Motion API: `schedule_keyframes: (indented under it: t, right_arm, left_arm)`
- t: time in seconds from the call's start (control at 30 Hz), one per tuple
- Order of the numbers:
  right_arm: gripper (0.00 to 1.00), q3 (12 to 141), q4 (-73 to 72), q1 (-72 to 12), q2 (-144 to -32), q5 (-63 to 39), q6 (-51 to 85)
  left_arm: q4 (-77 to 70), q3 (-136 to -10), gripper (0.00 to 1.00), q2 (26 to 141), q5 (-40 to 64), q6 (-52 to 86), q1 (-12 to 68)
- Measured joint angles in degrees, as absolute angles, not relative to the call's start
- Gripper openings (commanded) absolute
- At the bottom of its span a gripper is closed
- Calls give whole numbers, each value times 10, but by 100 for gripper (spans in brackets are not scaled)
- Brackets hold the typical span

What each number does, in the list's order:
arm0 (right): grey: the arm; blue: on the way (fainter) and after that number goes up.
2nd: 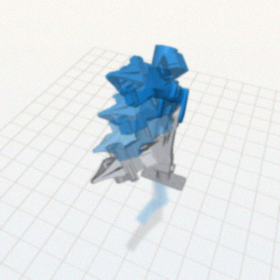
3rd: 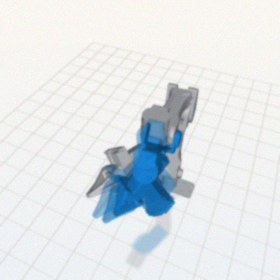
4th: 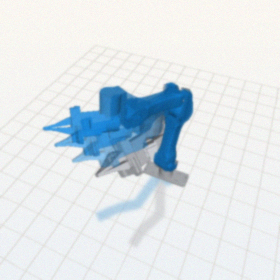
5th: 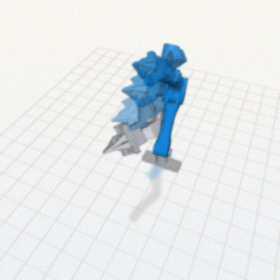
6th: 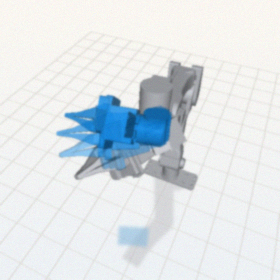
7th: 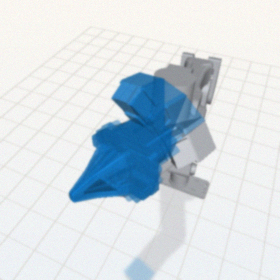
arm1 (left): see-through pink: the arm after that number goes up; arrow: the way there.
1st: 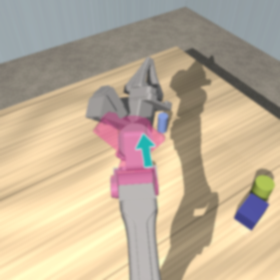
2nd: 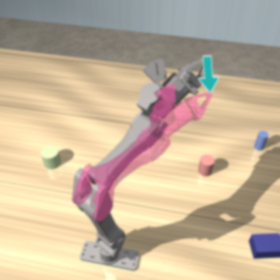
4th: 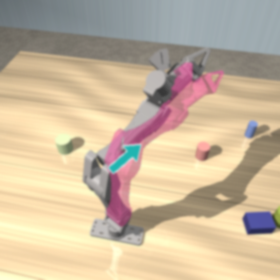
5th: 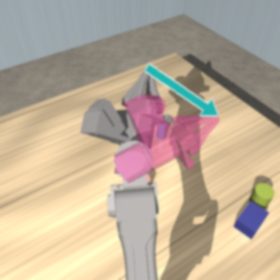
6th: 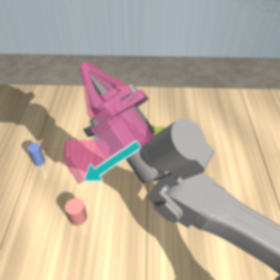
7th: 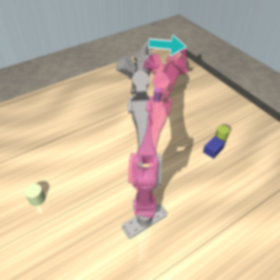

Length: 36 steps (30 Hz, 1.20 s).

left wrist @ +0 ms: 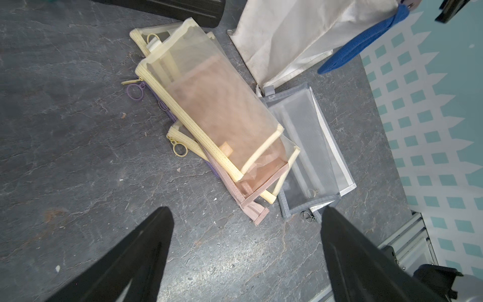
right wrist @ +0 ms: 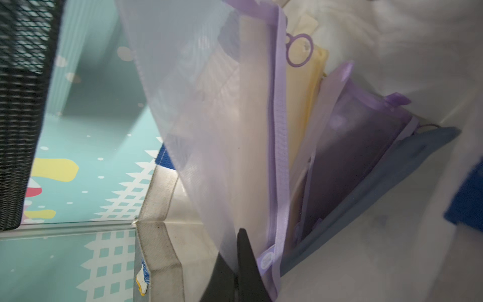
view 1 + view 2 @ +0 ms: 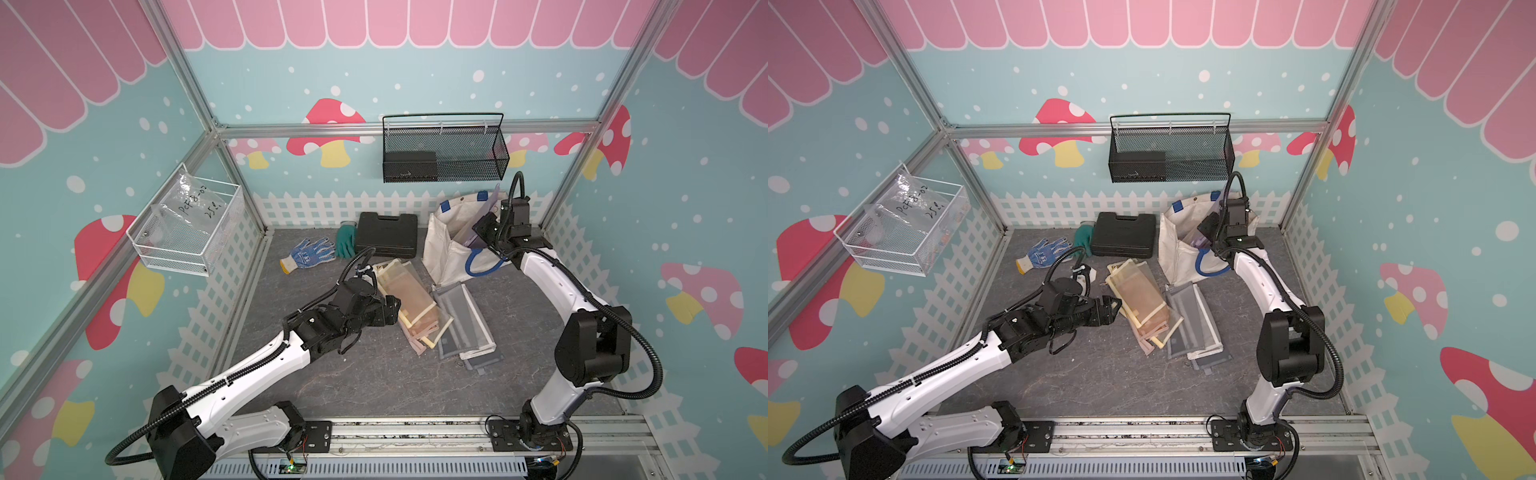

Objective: Put the pencil pouch into the canvas bag
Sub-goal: Place the pencil pouch in the canvas bag.

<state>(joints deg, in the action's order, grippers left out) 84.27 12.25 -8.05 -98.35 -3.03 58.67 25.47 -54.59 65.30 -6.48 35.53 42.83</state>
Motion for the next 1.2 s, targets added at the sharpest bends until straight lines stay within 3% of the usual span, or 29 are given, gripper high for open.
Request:
schedule_keyframes:
  t: [0.43,0.77,1.2]
  right_arm:
    - [1,823,95,-71,-989,-35,641]
    - [1,809,59,-18,-985,-90,687]
    - [14,863,50,-11,-1032,-134,656]
  left_arm:
    - [263,-544,89,640,-65,353,425]
    - [269,-542,89,640,-65,353,425]
    - [281,-563,89,670,-65,349,425]
